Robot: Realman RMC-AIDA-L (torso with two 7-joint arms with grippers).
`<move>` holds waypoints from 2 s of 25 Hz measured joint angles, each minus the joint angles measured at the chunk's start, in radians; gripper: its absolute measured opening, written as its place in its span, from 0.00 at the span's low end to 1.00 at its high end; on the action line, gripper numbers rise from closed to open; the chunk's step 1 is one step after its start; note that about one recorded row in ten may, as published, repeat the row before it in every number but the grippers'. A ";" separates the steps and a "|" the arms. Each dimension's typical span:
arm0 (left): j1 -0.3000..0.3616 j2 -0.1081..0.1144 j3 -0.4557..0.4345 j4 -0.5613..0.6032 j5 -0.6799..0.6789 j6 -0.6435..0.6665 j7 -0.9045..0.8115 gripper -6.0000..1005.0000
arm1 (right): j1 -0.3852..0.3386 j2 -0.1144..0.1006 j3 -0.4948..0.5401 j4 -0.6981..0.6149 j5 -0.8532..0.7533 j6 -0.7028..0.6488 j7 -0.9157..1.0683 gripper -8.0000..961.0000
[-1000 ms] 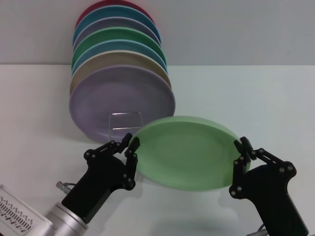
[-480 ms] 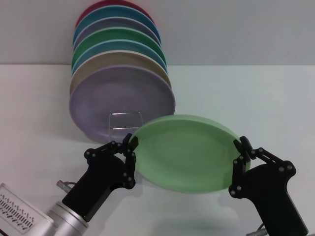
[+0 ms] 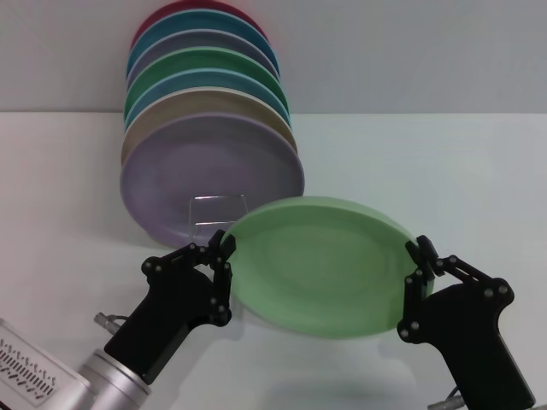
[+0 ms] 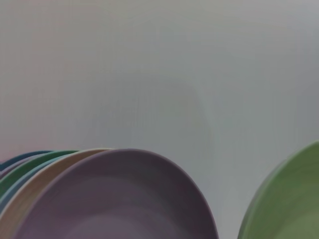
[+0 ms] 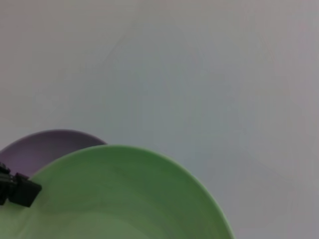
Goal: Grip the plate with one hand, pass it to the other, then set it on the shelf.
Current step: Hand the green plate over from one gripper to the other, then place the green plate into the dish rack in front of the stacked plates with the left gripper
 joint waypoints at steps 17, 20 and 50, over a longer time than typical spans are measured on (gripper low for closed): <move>0.009 0.000 -0.013 -0.010 -0.006 0.006 0.088 0.04 | 0.032 0.000 -0.015 -0.025 -0.010 -0.015 0.003 0.10; 0.015 0.000 -0.040 -0.011 -0.007 0.017 0.085 0.04 | 0.037 -0.001 -0.032 -0.026 -0.012 -0.034 0.006 0.11; 0.040 0.006 -0.246 0.073 -0.005 0.318 -0.058 0.06 | 0.059 0.002 -0.105 -0.135 -0.007 -0.116 0.017 0.25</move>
